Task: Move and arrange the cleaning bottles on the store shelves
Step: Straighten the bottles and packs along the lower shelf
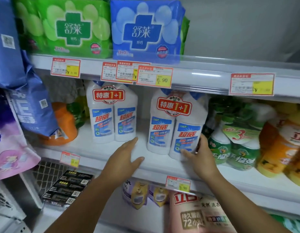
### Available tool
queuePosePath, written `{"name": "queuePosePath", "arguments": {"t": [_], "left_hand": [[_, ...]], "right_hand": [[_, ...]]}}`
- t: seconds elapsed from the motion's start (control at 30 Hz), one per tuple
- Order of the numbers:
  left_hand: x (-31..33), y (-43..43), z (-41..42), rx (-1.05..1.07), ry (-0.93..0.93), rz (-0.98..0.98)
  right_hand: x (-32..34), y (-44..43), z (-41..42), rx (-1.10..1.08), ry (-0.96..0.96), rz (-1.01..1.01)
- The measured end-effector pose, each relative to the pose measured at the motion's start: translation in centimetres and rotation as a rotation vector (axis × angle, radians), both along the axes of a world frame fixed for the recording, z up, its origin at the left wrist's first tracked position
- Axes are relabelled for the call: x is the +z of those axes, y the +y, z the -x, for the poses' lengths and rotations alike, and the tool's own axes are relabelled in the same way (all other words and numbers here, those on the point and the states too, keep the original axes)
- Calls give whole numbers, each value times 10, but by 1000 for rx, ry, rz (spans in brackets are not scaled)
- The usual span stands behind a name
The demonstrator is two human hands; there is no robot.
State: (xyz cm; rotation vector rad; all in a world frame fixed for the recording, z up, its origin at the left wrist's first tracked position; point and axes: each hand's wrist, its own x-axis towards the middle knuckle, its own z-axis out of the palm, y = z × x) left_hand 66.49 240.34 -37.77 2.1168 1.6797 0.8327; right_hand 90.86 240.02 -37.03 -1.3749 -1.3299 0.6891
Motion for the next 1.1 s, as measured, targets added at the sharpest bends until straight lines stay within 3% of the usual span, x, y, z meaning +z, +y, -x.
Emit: {"name": "queuePosePath", "arguments": {"t": [0.43,0.8,0.93,1.1], "left_hand": [[8,38,-61,-147,-347,159],[5,47,-66,-144,-356,169],[7,41,-57,-117,-251,111],[8,24,-7,27,-133,32]], "right_hand": [[-6,23,-1,-157,-79,-42],[-12,35,-5,-153,-92,-9],[-10,26,-3,-167,-108,78],[-3,-10,36,-276,-228,-159]]}}
